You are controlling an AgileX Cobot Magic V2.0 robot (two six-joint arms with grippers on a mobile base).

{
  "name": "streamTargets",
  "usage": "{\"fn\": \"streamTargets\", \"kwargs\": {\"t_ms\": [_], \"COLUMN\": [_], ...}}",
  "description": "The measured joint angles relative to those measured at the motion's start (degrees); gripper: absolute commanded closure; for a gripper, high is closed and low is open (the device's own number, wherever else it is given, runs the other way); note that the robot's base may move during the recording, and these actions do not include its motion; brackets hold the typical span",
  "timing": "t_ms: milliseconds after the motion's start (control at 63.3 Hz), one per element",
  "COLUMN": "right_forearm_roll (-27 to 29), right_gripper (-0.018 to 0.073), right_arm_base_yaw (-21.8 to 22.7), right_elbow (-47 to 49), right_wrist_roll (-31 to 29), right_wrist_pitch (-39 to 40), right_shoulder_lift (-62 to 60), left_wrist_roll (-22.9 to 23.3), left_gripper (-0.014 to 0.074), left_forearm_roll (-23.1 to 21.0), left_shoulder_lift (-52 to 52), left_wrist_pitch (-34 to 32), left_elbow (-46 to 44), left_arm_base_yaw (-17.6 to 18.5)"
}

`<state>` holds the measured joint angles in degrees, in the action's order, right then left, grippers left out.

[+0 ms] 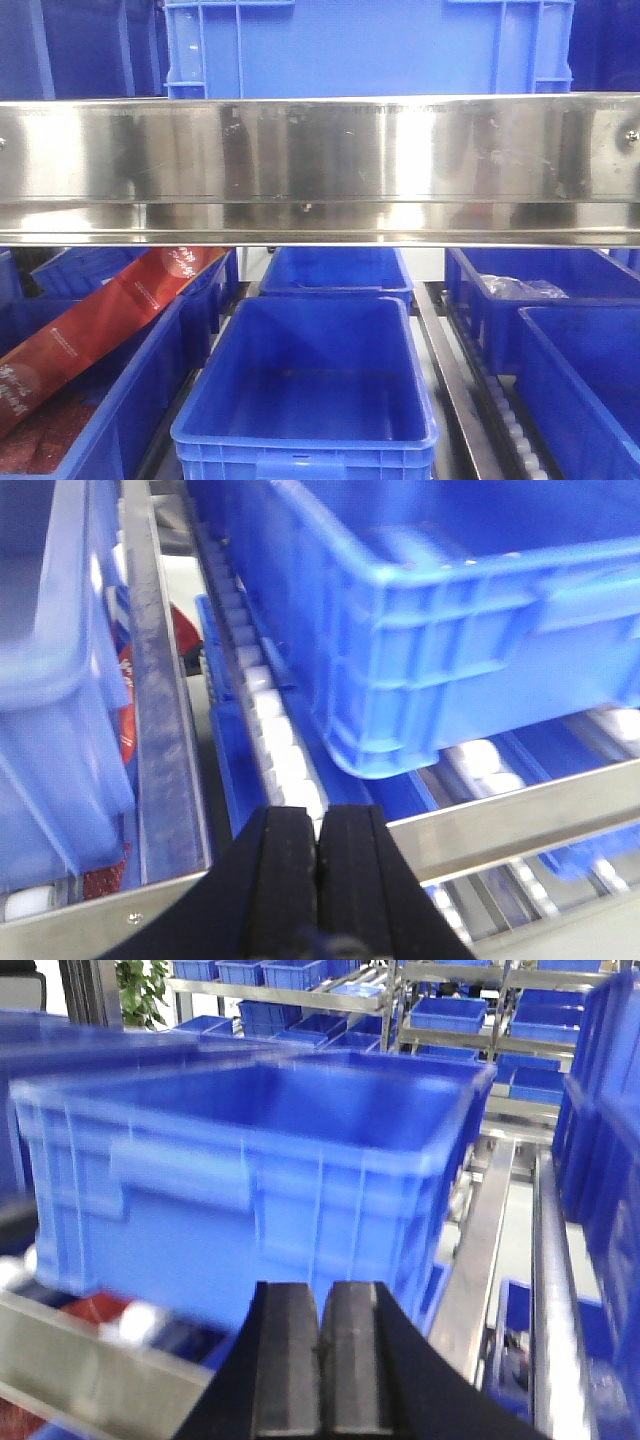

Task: Place valve from conveyor to right shelf box

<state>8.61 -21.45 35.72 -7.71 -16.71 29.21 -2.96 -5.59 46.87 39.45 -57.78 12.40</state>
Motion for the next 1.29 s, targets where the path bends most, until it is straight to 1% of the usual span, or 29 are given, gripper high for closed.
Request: {"fn": "streamTargets", "kwargs": {"t_ms": [111,189,332,426,600,900,1137,1184,1247,1295], "right_forearm_roll": [0.0,0.0,0.0,0.0,0.0,0.0,0.0,0.0,0.0,0.0], "right_gripper": [0.0727,0.0727,0.0727,0.0727,0.0727,0.0727,0.0727,0.0727,0.0727,0.0727], "right_arm_base_yaw": [0.0,0.0,0.0,0.0,0.0,0.0,0.0,0.0,0.0,0.0], "right_elbow": [-6.3,-9.2,-12.2,-12.8,-12.9,-12.9,-12.9,-12.9,-12.9,-12.9], "right_wrist_roll": [0.0,0.0,0.0,0.0,0.0,0.0,0.0,0.0,0.0,0.0], "right_wrist_pitch": [0.9,2.2,5.5,6.5,7.4,7.9,8.0,8.0,8.0,8.0], "right_shoulder_lift": [-3.3,-4.3,-4.5,-4.5,-4.5,-4.5,-4.5,-4.5,-4.5,-4.5], "left_wrist_roll": [0.0,0.0,0.0,0.0,0.0,0.0,0.0,0.0,0.0,0.0], "left_gripper": [0.0708,0.0708,0.0708,0.0708,0.0708,0.0708,0.0708,0.0708,0.0708,0.0708], "left_forearm_roll": [-0.1,-0.2,-0.3,-0.4,-0.6,-0.6,-0.6,1.2,5.6,7.6], "left_shoulder_lift": [-4.3,-7.3,-12.2,-14.1,-14.8,-14.8,-14.8,-14.8,-15.4,-16.4], "left_wrist_pitch": [-6.9,-10.4,-17.3,-20.6,-22.2,-25.7,-27.3,-27.4,-27.3,-27.0], "left_elbow": [7.1,11.8,19.3,22.9,24.9,24.9,24.9,24.9,25.2,25.6], "left_arm_base_yaw": [0.0,0.0,0.0,0.0,-0.1,-0.1,-0.1,-0.1,-0.1,-0.5]}}
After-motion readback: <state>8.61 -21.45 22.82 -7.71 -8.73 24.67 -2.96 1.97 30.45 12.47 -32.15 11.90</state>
